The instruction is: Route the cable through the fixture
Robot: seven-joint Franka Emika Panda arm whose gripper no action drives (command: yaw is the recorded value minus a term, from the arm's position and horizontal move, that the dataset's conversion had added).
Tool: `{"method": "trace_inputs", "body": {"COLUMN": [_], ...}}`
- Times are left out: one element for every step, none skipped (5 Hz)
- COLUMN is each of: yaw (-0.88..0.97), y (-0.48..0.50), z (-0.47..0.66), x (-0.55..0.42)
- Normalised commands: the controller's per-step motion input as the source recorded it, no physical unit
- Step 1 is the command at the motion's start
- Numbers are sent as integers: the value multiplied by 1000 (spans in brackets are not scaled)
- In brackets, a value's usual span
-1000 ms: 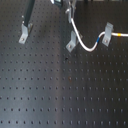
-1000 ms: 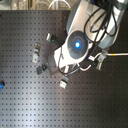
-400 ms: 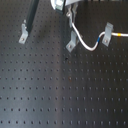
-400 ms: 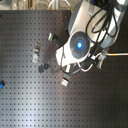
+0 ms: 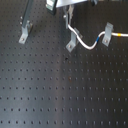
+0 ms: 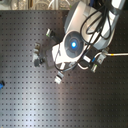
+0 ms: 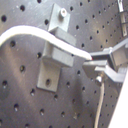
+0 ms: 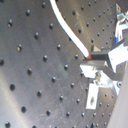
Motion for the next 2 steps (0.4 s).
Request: {"method": "trace_inputs", "body": {"yaw": [0, 0], "y": [12, 7], "z": [340, 375], "x": [47, 25]}}
